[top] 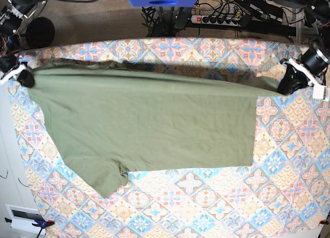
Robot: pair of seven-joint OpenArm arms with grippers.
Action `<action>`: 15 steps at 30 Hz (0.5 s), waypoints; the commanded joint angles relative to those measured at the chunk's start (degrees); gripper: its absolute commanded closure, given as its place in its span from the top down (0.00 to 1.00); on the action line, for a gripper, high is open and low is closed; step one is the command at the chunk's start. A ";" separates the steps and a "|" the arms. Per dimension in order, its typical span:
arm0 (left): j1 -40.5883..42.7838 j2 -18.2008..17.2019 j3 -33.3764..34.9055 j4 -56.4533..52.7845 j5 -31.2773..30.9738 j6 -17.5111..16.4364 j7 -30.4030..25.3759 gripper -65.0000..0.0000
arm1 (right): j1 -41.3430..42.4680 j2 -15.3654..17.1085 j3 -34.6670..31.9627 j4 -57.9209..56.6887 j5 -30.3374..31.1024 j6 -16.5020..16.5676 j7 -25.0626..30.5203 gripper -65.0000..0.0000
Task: Layout the t-shirt on the table in an organized manner, then fold the t-shirt properly
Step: 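Lower the stretched t-shirt flat onto the table with both grippers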
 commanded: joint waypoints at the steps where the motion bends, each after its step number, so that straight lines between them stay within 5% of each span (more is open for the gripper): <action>1: 0.71 -0.93 -0.77 0.85 -0.53 -0.11 -1.54 0.00 | -0.36 1.76 0.67 0.81 0.76 0.14 0.99 0.01; 15: 7.30 -2.87 -1.12 0.85 -0.36 -1.69 -1.54 0.00 | -5.37 2.02 7.00 0.89 0.76 0.14 -3.27 0.01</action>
